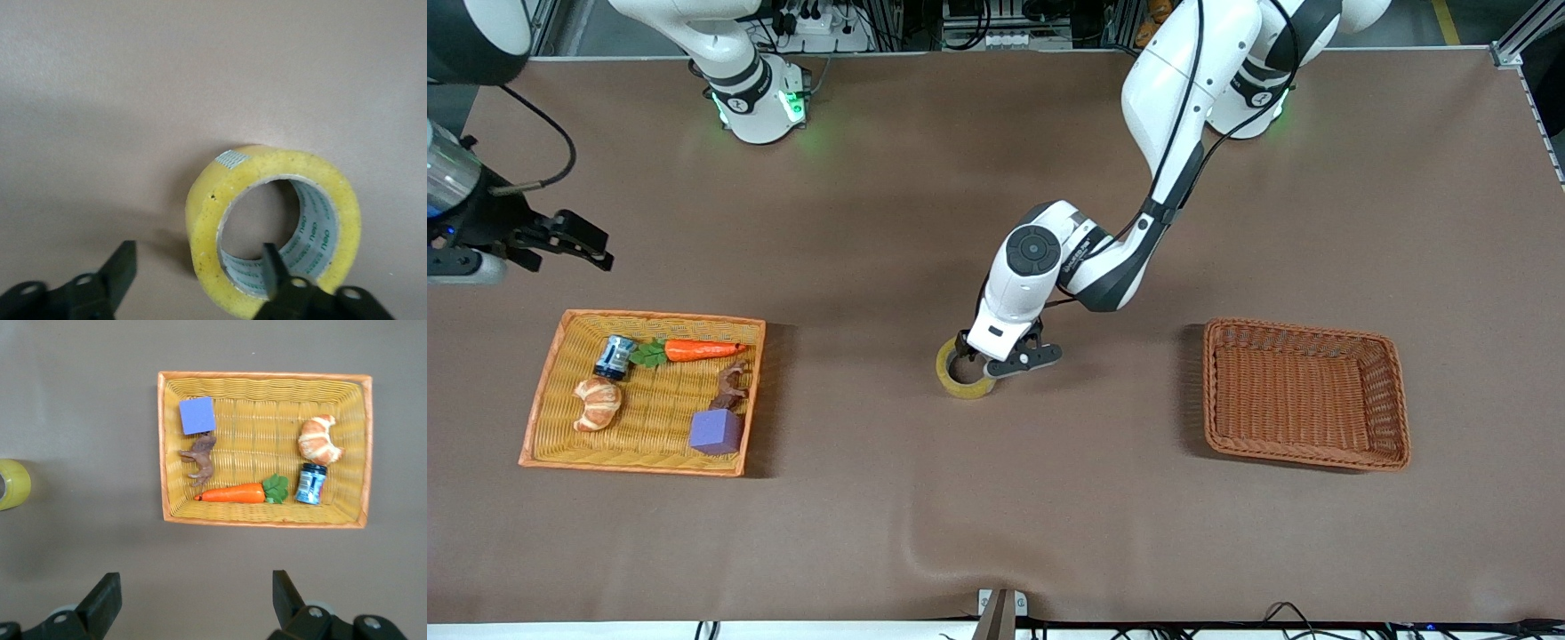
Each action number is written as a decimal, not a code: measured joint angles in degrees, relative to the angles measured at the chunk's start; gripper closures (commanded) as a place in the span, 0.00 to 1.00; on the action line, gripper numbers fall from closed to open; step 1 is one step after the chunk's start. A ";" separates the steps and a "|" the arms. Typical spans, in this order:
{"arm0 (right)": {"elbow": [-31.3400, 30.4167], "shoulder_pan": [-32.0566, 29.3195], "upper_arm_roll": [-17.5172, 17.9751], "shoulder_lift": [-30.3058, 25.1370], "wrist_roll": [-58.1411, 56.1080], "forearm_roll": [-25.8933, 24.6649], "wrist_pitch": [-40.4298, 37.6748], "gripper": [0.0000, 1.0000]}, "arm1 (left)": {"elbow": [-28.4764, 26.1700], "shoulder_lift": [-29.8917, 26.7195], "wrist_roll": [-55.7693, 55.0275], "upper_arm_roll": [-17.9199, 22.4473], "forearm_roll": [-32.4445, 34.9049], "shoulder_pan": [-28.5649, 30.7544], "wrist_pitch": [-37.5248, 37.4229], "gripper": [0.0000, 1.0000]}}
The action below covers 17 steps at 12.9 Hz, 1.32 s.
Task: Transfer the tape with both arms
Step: 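Grasp the tape rim with the left gripper while the right gripper withdraws, then carry the tape with the left gripper into the brown basket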
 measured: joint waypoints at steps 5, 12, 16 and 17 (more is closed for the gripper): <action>4.22 -0.03 -0.68 -0.04 -0.10 -1.20 -4.31 0.00 | 0.10 1.81 -2.74 0.24 0.09 -1.13 3.29 1.00; 5.20 -0.35 -1.04 -0.02 0.19 -2.20 -4.29 0.00 | -3.22 -14.09 6.23 1.59 3.08 6.06 -17.79 1.00; 6.86 -1.70 -1.11 -0.02 0.35 -2.19 -5.69 0.00 | -18.47 -28.48 31.64 1.78 3.21 20.24 -20.43 1.00; 7.08 -1.70 -0.97 -0.02 0.35 -2.17 -6.39 0.00 | -20.98 -29.60 38.27 1.74 3.21 24.18 -20.39 1.00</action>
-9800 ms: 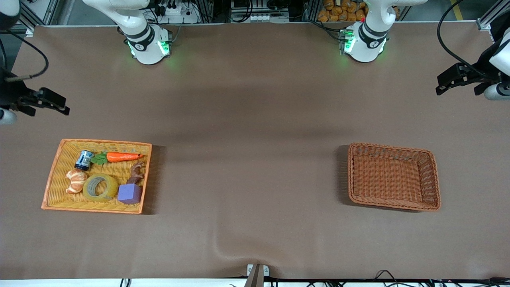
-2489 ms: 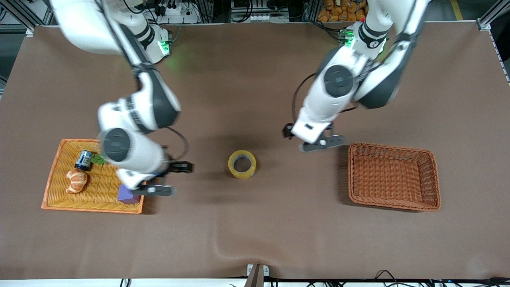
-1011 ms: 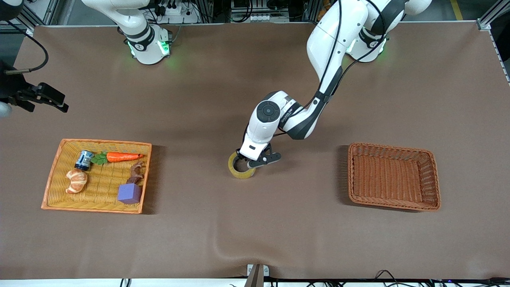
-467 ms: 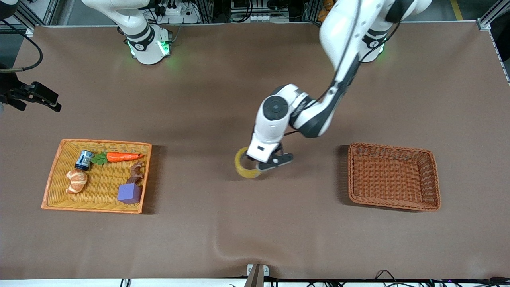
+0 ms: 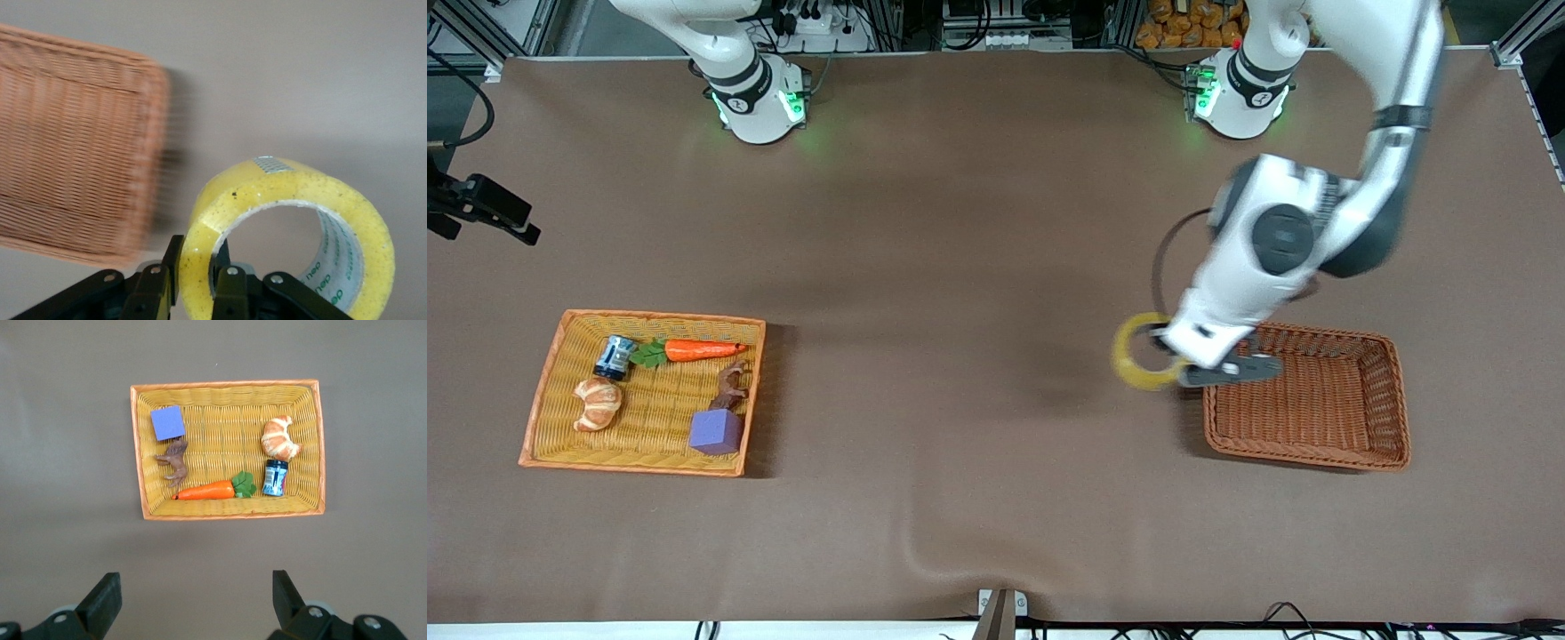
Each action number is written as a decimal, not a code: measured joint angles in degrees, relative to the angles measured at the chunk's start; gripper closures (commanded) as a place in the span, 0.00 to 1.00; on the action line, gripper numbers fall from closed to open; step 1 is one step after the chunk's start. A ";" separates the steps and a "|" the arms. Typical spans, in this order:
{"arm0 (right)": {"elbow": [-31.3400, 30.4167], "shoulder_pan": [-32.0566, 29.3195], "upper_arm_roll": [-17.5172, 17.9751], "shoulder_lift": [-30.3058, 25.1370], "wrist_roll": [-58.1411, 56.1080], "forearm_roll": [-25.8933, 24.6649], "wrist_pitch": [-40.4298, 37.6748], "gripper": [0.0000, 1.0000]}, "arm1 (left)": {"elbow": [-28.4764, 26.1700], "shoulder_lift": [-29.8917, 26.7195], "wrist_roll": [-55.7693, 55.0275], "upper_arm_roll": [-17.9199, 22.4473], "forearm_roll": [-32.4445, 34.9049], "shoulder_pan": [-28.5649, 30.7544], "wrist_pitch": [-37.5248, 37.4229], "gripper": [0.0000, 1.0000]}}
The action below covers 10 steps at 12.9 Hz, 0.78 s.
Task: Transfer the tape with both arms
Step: 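Carry the tape with the left gripper into the brown basket, then open the left gripper to release the tape and raise it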
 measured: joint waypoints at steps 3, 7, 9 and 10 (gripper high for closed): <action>0.07 0.06 0.52 0.03 0.00 0.03 -0.26 0.00 | -3.50 0.89 12.71 -0.04 0.00 8.82 0.53 1.00; 0.17 0.05 0.54 0.04 0.00 0.03 -0.26 0.00 | -3.98 5.70 23.54 -0.11 0.06 15.06 5.93 1.00; 0.19 0.05 0.54 0.05 0.00 0.03 -0.26 0.00 | -2.86 7.43 28.22 -0.14 0.06 17.47 7.47 0.72; 0.19 0.05 0.55 0.05 0.00 0.03 -0.26 0.00 | -2.23 7.90 29.56 -0.15 0.06 17.94 7.54 0.51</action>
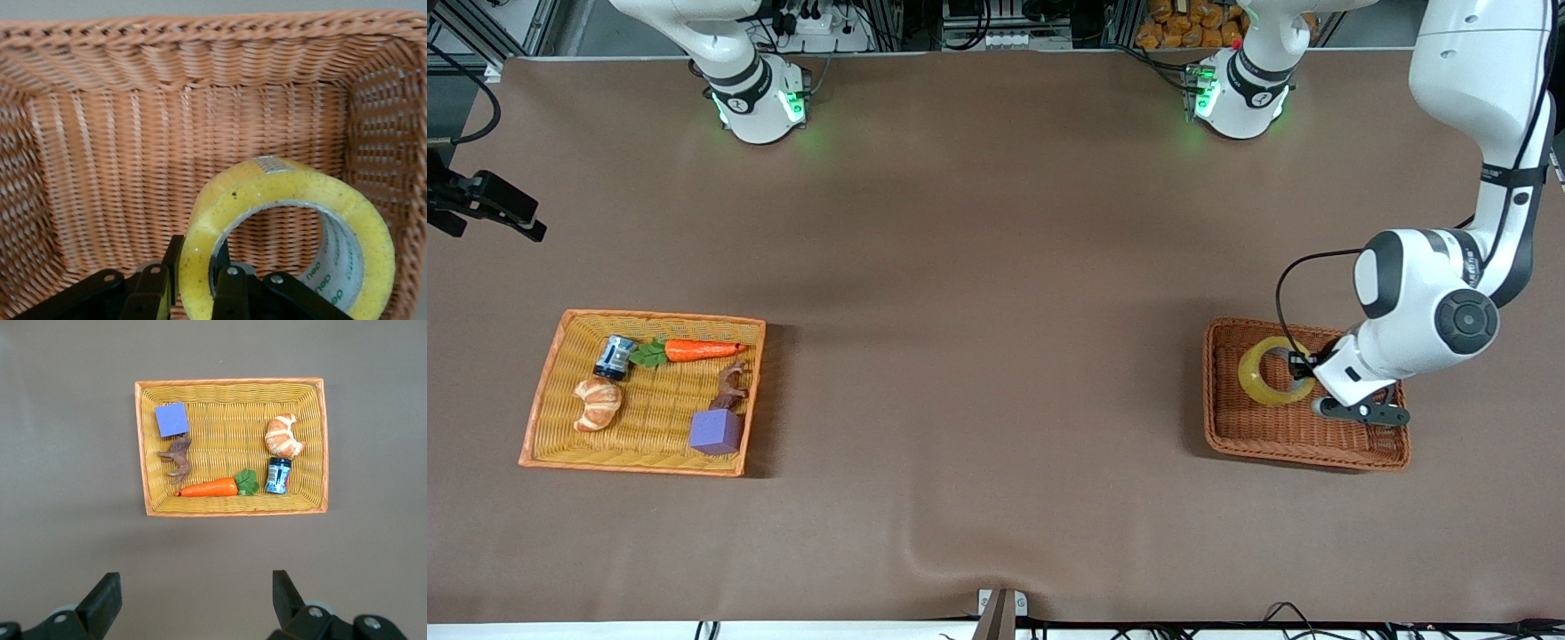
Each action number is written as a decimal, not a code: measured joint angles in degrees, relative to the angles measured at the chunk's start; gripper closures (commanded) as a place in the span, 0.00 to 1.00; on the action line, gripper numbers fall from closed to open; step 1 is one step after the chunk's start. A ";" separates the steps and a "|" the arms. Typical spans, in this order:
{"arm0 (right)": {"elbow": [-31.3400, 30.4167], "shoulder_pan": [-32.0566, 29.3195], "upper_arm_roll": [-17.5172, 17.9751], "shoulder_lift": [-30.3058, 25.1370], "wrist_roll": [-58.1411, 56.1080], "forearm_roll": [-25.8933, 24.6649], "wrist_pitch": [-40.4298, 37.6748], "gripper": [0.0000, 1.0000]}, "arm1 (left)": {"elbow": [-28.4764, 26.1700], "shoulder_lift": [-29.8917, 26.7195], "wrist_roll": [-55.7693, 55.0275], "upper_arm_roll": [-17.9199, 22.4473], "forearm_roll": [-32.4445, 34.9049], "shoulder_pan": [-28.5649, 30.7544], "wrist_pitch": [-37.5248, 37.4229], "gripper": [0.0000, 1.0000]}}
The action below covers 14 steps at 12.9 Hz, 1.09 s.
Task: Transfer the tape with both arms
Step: 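Open the left gripper to release the tape and raise it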
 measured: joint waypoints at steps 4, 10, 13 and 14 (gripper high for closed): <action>0.00 0.00 0.04 0.09 0.00 0.00 -0.04 0.00 | 1.81 0.48 7.64 -0.05 0.00 1.59 -0.14 0.00; 0.03 0.01 0.14 0.13 0.00 0.00 -0.02 0.00 | 9.77 -5.91 8.84 -2.54 0.00 2.06 -15.59 0.00; 0.05 0.01 0.16 0.15 0.00 0.00 -0.02 0.00 | 21.33 -9.20 8.72 -4.59 0.00 2.00 -34.18 0.00; 0.05 0.01 0.17 0.15 0.00 0.00 -0.02 0.00 | 23.60 -9.69 7.91 -4.95 0.00 2.00 -37.51 0.00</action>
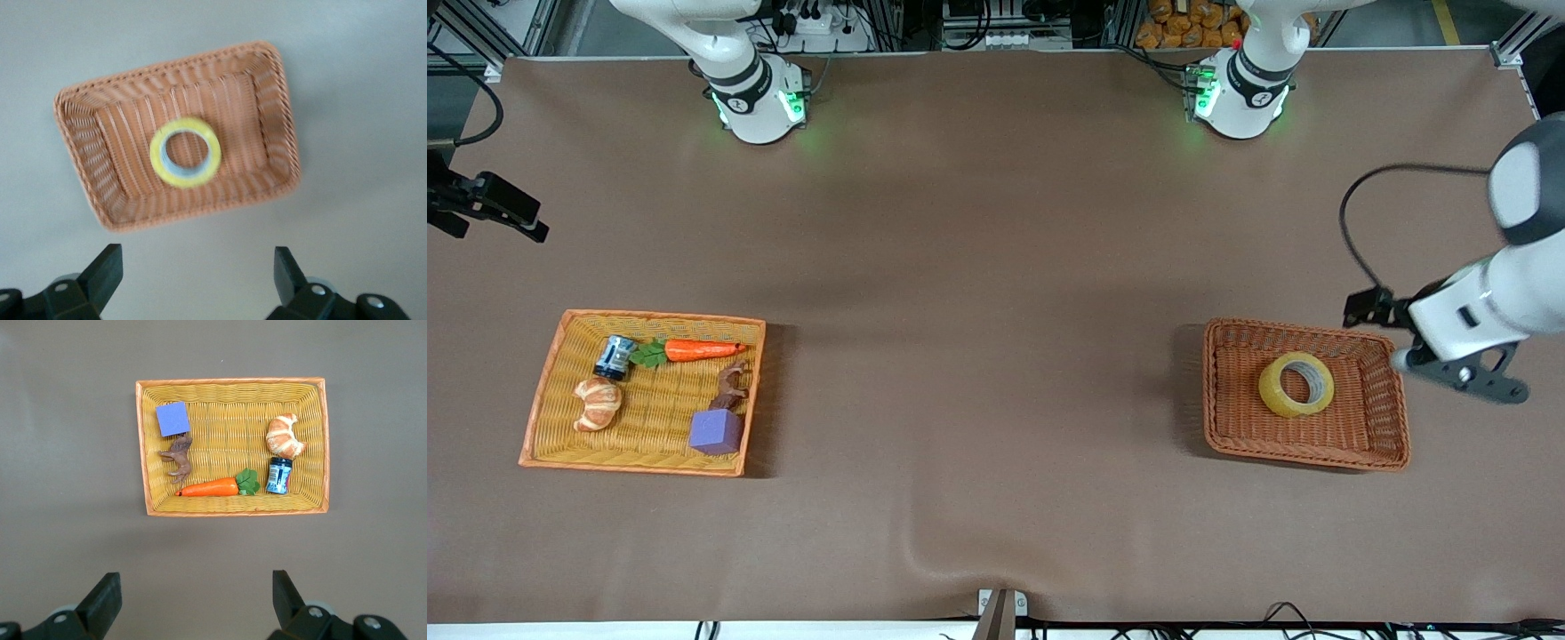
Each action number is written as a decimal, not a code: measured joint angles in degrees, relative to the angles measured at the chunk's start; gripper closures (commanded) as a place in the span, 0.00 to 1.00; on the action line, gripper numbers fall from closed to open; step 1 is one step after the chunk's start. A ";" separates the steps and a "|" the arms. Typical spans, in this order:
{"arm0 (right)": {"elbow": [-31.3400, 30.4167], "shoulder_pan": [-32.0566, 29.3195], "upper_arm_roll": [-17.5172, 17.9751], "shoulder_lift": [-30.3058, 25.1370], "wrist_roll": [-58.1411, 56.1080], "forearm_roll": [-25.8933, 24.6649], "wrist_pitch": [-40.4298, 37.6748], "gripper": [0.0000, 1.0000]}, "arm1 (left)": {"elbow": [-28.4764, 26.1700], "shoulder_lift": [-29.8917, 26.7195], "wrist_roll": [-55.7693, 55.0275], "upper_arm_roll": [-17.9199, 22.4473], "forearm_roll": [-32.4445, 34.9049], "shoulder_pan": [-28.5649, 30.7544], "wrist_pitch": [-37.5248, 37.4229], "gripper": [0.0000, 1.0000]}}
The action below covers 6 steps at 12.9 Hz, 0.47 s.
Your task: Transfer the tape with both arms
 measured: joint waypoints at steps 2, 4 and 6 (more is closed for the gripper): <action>0.00 0.00 0.01 0.00 0.00 0.00 0.00 0.00 | 2.11 -1.03 -4.74 -0.24 0.00 0.01 -1.03 0.00; 0.02 0.00 0.04 0.02 0.00 0.00 0.00 0.00 | 2.60 -3.99 -9.55 -1.13 0.00 0.11 -1.80 0.00; 0.02 0.05 0.08 0.02 0.00 0.00 0.02 0.00 | 1.63 -7.62 -12.69 -1.83 0.00 0.11 -3.12 0.00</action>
